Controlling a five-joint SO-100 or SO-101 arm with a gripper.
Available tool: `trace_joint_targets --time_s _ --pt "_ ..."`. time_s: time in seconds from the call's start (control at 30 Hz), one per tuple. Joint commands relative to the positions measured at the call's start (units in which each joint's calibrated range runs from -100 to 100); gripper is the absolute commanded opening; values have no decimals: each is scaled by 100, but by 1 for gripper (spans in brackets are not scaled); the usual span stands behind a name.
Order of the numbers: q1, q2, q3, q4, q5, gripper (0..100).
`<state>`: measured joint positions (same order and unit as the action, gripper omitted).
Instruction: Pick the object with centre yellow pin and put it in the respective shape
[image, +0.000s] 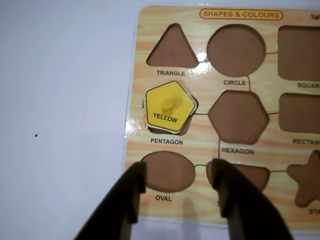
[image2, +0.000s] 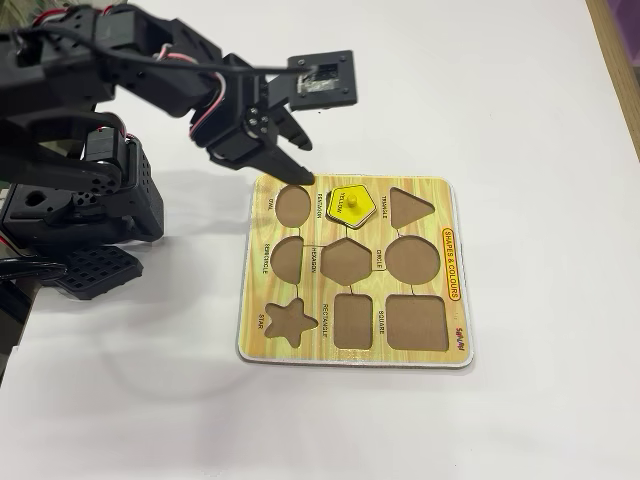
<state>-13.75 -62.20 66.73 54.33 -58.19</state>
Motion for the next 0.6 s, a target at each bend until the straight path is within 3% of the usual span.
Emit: trace_joint_targets --time_s 0.0,0.57 --pt "389 -709 252 -74 14 15" --pt "858 -2868 2473 -74 14 15"
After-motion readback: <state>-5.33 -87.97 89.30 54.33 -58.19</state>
